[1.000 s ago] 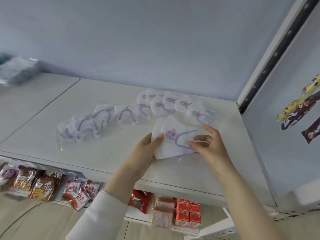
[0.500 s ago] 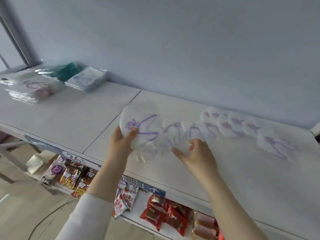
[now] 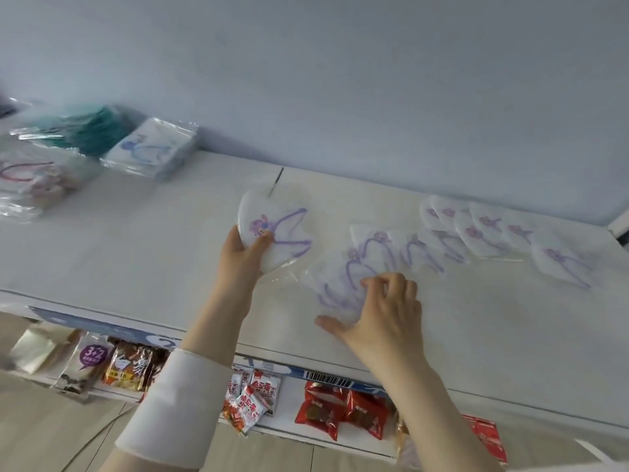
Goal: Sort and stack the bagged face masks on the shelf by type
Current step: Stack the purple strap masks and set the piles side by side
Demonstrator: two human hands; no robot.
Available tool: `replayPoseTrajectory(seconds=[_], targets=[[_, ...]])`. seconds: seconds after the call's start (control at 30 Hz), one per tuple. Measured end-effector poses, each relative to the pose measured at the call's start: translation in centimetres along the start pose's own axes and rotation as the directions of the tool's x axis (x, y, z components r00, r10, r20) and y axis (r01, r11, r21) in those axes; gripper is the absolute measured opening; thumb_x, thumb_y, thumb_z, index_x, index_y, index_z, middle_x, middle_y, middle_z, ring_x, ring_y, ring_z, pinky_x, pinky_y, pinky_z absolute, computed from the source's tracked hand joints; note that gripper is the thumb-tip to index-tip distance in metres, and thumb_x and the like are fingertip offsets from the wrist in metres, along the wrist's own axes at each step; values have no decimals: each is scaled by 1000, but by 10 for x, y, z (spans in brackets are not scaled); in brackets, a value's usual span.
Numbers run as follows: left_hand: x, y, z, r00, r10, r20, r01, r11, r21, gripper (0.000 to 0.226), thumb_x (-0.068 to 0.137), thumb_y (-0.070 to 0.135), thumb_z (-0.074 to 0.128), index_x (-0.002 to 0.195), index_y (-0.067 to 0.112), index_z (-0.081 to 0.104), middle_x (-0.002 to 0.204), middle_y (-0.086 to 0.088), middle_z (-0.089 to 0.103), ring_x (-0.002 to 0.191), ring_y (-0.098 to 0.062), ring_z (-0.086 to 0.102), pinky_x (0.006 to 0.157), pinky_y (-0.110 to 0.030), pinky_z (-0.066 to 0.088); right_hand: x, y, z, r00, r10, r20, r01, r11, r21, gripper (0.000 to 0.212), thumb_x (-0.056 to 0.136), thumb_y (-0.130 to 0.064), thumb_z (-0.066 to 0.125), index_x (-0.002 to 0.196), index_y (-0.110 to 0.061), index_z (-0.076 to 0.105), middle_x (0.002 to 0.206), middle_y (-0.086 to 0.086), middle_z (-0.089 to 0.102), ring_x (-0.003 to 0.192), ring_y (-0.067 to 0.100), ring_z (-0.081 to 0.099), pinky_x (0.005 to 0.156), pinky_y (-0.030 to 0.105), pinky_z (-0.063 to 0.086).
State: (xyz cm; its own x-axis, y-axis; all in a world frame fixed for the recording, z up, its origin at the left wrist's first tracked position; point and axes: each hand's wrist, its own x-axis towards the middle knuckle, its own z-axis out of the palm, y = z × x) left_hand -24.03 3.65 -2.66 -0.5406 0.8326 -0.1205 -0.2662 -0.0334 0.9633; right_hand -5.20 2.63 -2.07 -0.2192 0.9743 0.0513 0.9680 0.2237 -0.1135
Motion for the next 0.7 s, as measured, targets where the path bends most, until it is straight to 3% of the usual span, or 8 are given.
replayPoseTrajectory(seconds=[0.1, 0.2, 0.3, 0.37, 0.47, 0.57, 0.63, 0.7], targets=[[0, -2, -1, 1000, -8, 21, 9, 1000, -3, 15, 80, 19, 66, 93, 24, 60, 90, 0, 66, 82, -20, 63, 88, -48, 51, -4, -3, 1, 999, -50, 4, 50, 997, -63, 77, 77, -76, 38, 128, -18, 42, 126, 3, 40, 114, 22, 38, 91, 32, 37], [-4, 1, -3, 999, -13, 39, 14, 1000, -2, 22, 72, 26, 65, 94, 23, 61, 91, 0, 67, 86, -22, 63, 88, -46, 51, 0, 5, -3, 991, -122, -45, 119, 990, -75, 47, 93, -50, 39, 128, -19, 45, 124, 2, 45, 113, 20, 43, 85, 28, 43], [-1, 5, -13, 1000, 3, 14, -3, 1000, -11, 23, 76, 21, 67, 99, 20, 61, 89, 0, 65, 85, -21, 62, 82, -39, 52, 0, 20, -2, 972, -189, -138, 197, 979, 48, 26, 98, -29, 42, 117, -19, 57, 112, 1, 59, 104, 22, 53, 71, 32, 50], [5, 6, -24, 1000, 7, -30, -8, 1000, -30, 21, 89, 11, 60, 109, 15, 57, 90, 0, 64, 84, -20, 62, 74, -35, 56, -1, 33, -1, 940, -193, -281, 241, 959, 148, 17, 92, -20, 54, 104, -16, 66, 92, 2, 69, 86, 24, 64, 60, 36, 55], [6, 8, -36, 999, -25, -45, 23, 998, -59, 20, 93, 6, 53, 113, 10, 54, 92, -2, 62, 82, -19, 61, 62, -29, 59, -9, 49, -2, 867, -190, -461, 339, 903, 264, 23, 88, -25, 52, 98, -15, 70, 80, 0, 71, 66, 16, 67, 56, 25, 56], [1, 6, -39, 997, -78, 16, 78, 997, 17, 21, 93, 7, 54, 113, 11, 54, 94, -2, 62, 81, -16, 61, 54, -24, 58, -15, 50, -6, 803, -191, -565, 425, 848, 318, 29, 86, -25, 47, 96, -12, 71, 81, -2, 73, 62, 12, 67, 56, 16, 53], [-2, 3, -36, 993, -99, 58, 95, 993, 64, 19, 92, 8, 54, 111, 12, 55, 92, -2, 63, 77, -15, 61, 48, -19, 54, -16, 49, -9, 728, -149, -669, 456, 834, 311, 25, 85, -20, 51, 95, -8, 72, 79, 0, 73, 57, 11, 66, 55, 10, 49], [-7, 2, -31, 988, -118, 100, 109, 990, 88, 19, 92, 8, 54, 110, 13, 56, 93, -4, 63, 75, -16, 61, 47, -16, 51, -15, 48, -16, 641, -80, -763, 485, 813, 322, 23, 86, -16, 54, 96, -5, 71, 84, -3, 70, 62, 4, 64, 64, 1, 45]])
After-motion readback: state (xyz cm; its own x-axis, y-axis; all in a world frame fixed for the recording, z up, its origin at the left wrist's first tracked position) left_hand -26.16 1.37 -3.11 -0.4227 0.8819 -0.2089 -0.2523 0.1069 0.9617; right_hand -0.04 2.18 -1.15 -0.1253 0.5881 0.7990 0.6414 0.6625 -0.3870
